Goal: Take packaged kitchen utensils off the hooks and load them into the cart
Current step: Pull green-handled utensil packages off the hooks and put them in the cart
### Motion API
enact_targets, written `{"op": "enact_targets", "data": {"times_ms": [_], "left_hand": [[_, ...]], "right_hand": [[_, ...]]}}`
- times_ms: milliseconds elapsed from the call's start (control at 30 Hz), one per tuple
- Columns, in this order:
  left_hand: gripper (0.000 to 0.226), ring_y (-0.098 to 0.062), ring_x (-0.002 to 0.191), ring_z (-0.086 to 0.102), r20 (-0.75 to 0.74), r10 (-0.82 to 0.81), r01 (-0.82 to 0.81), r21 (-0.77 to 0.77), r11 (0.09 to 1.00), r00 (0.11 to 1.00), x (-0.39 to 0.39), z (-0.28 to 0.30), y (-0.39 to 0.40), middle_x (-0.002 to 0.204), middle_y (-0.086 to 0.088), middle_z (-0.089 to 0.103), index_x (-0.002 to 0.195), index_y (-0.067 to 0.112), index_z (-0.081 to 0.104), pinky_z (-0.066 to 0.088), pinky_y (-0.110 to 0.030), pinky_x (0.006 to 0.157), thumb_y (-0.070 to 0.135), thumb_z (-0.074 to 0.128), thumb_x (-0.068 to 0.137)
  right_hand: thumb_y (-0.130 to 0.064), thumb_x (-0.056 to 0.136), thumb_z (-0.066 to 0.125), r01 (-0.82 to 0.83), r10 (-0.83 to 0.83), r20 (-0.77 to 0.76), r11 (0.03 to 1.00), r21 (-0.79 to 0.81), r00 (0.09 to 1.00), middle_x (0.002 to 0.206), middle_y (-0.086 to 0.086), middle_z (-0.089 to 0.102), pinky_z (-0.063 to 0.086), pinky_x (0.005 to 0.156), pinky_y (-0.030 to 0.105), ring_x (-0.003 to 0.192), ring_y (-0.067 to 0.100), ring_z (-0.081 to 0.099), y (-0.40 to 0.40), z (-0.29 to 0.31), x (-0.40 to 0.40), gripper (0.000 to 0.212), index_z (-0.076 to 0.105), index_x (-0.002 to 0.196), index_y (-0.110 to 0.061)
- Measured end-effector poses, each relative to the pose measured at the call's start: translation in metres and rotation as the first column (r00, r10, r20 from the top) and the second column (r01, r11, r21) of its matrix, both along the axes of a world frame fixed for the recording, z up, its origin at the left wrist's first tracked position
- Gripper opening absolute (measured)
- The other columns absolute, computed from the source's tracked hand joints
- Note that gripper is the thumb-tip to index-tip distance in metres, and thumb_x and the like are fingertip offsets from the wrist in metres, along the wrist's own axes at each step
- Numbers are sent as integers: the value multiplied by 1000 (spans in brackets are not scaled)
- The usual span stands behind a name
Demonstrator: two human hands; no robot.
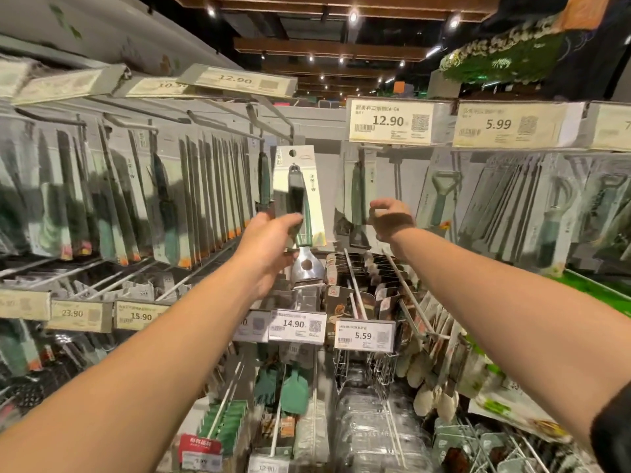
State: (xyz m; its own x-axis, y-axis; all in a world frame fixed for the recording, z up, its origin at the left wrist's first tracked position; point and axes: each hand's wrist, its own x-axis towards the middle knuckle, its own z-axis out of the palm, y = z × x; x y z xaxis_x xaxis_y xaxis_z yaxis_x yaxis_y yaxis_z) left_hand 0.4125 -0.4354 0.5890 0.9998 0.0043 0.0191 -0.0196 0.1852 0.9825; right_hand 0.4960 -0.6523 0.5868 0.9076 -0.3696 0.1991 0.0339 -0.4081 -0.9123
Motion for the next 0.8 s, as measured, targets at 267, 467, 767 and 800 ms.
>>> {"op": "enact_targets", "data": {"times_ms": [267, 467, 767, 800], "left_hand": [[60, -27, 111, 72, 10, 19, -19, 10, 1000, 1000, 7, -4, -10, 125, -14, 69, 140, 6, 43, 63, -53, 90, 13, 78, 91], [23, -20, 90, 77, 63, -45, 46, -7, 999, 997, -10, -2, -25, 109, -9, 75, 115, 11, 57, 64, -48, 87, 10, 72, 97], [24, -18, 104, 71, 201, -153, 26, 523, 852, 968, -35, -10, -5, 113, -2, 75, 119, 19, 67, 55, -38, 83, 13, 48, 105], [25, -16, 108, 69, 240, -161, -18, 605, 796, 957, -37, -10, -1, 118, 1, 73, 123, 21, 67, 53, -34, 84, 15, 50, 105]], "right_hand": [[-32, 103, 53, -205, 320, 253, 896, -394, 913, 96, -1, 67, 53, 68, 28, 76, 14, 67, 41, -14, -72, 35, 45, 137, -24], [-33, 91, 66, -155, 318, 331, 886, -437, 888, 119, -1, 60, 52, 92, 37, 111, 16, 58, 61, -22, -94, 44, 47, 129, -22], [-20, 93, 62, -8, 235, 409, 875, -484, 882, 129, -2, 50, 49, 93, 30, 110, 6, 48, 45, -43, -132, 49, 42, 138, -19], [-20, 92, 62, 9, 214, 420, 883, -469, 882, 127, -2, 49, 49, 93, 31, 110, 6, 48, 41, -47, -136, 49, 42, 136, -19]]}}
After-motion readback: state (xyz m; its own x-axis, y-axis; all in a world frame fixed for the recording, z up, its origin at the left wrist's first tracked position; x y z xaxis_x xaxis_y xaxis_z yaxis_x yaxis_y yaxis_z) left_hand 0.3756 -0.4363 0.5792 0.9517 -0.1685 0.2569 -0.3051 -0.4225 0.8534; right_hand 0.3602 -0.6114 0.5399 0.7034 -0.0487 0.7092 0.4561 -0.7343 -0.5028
